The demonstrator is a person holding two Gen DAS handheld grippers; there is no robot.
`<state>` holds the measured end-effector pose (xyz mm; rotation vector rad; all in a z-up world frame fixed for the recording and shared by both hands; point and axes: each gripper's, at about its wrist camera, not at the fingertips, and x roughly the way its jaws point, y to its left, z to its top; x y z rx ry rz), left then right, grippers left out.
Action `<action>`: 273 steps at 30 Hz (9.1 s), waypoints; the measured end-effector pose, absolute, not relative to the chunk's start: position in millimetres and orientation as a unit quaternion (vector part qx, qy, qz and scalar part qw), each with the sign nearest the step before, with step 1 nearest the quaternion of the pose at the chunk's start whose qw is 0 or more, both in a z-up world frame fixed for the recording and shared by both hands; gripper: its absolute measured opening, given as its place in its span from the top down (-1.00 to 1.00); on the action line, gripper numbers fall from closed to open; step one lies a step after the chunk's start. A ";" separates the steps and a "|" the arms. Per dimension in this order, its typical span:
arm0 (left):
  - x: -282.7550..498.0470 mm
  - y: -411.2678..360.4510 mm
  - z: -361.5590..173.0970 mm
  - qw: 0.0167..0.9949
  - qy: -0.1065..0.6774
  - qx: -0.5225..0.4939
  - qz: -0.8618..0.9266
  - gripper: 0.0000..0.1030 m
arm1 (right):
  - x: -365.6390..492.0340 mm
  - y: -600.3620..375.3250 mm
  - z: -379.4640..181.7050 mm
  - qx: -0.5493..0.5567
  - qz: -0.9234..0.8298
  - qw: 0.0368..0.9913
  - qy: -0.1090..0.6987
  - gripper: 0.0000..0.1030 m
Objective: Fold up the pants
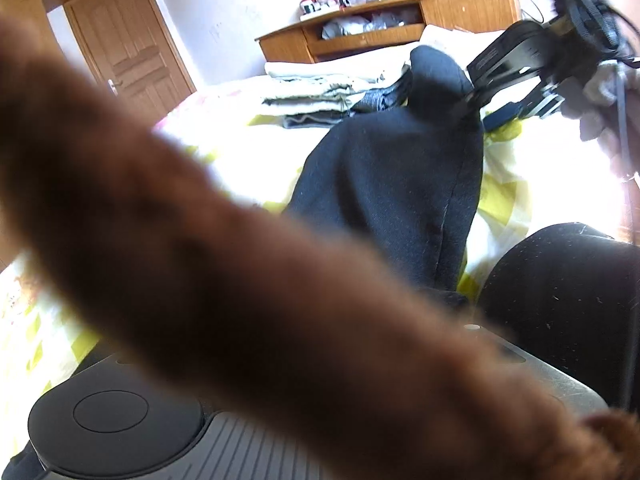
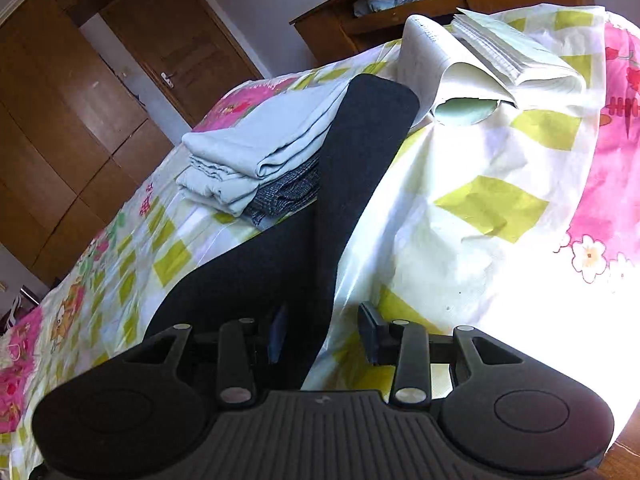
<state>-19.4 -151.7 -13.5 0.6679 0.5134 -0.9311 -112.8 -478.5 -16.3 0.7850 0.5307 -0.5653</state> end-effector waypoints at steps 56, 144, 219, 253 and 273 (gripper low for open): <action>3.6 76.5 8.7 0.897 0.311 0.188 -0.253 -0.22 | 57.4 -69.5 -11.8 -0.118 0.178 0.924 0.317 0.40; 34.5 -23.6 3.5 0.885 0.293 0.187 -0.311 -0.05 | 9.8 -344.3 -26.4 0.293 0.089 0.858 0.413 -0.29; 44.6 56.5 6.7 0.942 0.293 0.011 -0.160 -0.55 | 106.5 -80.4 68.4 0.104 0.119 0.867 0.472 0.09; 48.6 13.4 17.9 0.919 0.366 0.107 -0.104 -0.65 | 97.2 -173.0 48.7 0.089 0.162 0.915 0.357 0.09; 37.2 -0.1 10.5 0.908 0.378 0.157 -0.090 -0.67 | 42.9 -189.8 1.4 0.085 0.112 0.918 0.370 0.05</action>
